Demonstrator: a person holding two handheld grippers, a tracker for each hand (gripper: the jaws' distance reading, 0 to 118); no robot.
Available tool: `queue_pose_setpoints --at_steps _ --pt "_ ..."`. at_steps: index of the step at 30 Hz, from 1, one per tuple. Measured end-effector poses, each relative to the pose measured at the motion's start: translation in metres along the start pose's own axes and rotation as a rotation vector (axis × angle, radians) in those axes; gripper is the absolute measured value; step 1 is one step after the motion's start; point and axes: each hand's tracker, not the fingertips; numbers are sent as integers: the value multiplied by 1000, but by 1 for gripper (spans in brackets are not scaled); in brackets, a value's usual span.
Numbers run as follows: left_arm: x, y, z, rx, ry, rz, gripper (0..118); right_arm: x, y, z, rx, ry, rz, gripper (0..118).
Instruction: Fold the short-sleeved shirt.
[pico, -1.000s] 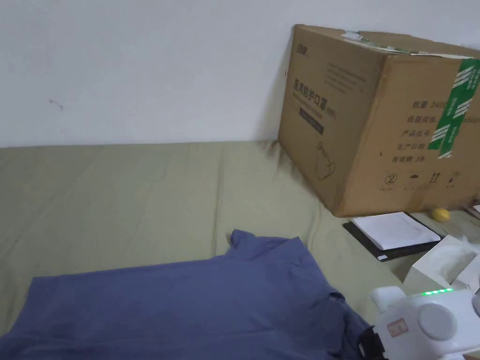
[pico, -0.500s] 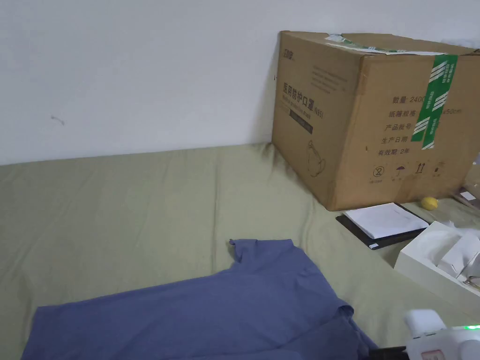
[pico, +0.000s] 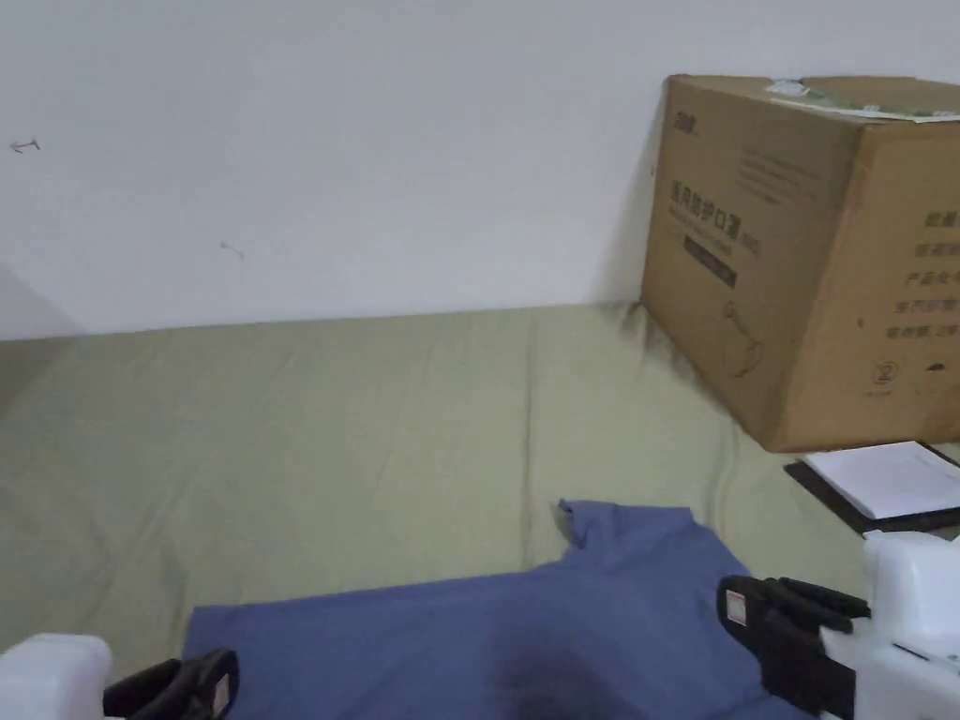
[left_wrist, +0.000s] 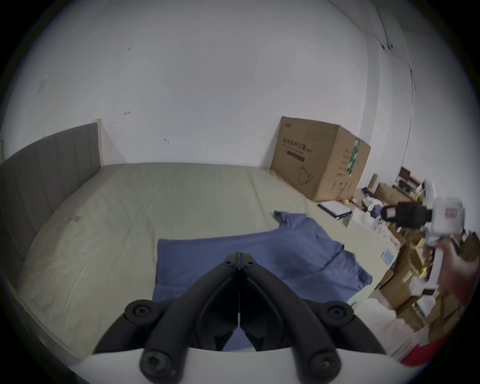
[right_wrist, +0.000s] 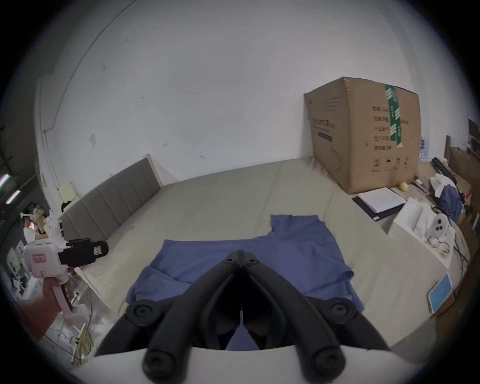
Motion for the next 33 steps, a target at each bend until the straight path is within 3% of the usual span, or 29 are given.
queue_pose_setpoints --at_steps 5,9,13,15,16,23,25,26,27,31,32,33 --pt "-55 60 -52 -110 68 98 0 3 6 -24 11 -23 80 0" --pt "-126 84 -156 -469 84 129 2 12 3 -50 -29 -10 81 0" --pt "-167 66 -230 -582 140 138 39 24 0 -70 -69 -9 25 0" --pt "-178 49 -257 -611 198 120 111 31 -3 -79 -88 -33 5 0" --pt "-181 43 -265 -571 210 113 118 35 -5 -83 -97 -33 -4 0" --pt "-200 4 -326 -638 250 94 116 44 -20 -103 -177 -60 2 0" --pt "-197 -13 -336 -721 148 143 114 44 -23 -106 -190 -61 6 0" --pt "-186 -19 -337 -717 255 13 113 44 -24 -107 -196 -60 7 0" --pt "-172 -14 -331 -685 265 -53 111 43 -25 -108 -200 -60 7 0" --pt "-163 -12 -316 -626 254 -39 86 41 -25 -110 -202 -52 -7 0" --pt "-166 -11 -310 -608 244 -24 74 41 -23 -110 -198 -48 -13 0" --pt "-169 -10 -304 -597 249 -10 52 41 -20 -110 -189 -42 -21 0"
